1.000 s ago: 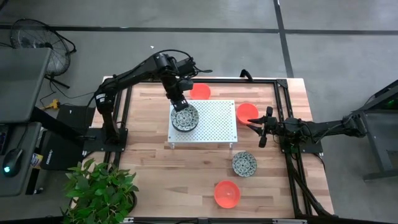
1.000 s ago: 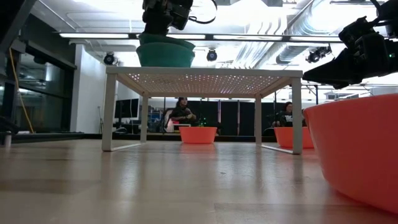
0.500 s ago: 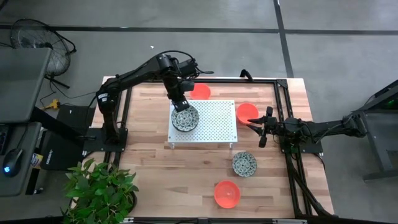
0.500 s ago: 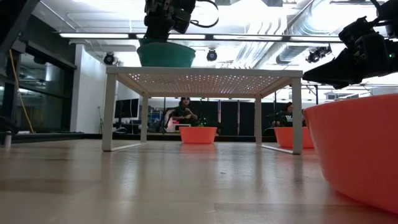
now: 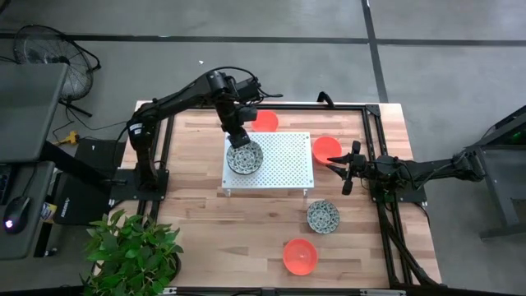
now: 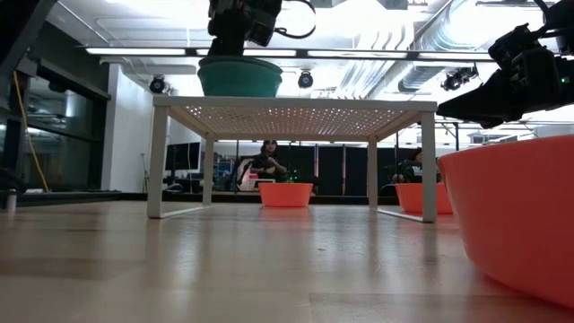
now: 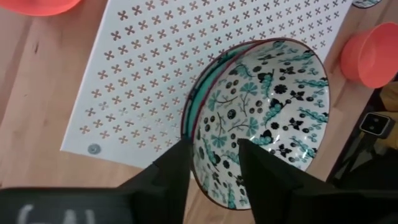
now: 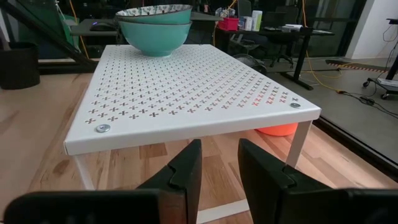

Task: Pick & Place Mini bowls
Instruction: Stack the left white patterned bowl on the white patterned bowl on the shelf, then put the top left orange bowl on the shelf

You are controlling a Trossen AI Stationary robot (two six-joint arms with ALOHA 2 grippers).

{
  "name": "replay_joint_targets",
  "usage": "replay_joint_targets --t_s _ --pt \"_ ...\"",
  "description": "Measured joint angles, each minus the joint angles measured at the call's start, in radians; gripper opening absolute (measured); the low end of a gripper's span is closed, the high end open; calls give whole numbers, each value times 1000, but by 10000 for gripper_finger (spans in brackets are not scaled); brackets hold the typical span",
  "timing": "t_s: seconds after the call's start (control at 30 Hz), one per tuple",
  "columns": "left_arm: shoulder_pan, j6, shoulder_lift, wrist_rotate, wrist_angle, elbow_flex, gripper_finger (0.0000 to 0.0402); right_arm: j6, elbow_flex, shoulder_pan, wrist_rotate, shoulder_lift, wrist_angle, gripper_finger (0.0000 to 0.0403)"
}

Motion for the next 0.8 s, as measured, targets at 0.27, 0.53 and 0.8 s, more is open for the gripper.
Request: replay_joint_targets --t_s 0.27,0.53,0.8 --pt "0 12 0 2 0 0 165 0 0 0 0 0 0 94" --pt "1 22 -20 -101 -1 1 165 0 0 0 0 0 0 94" --pt "1 19 -37 -215 -1 2 166 0 0 0 0 0 0 94"
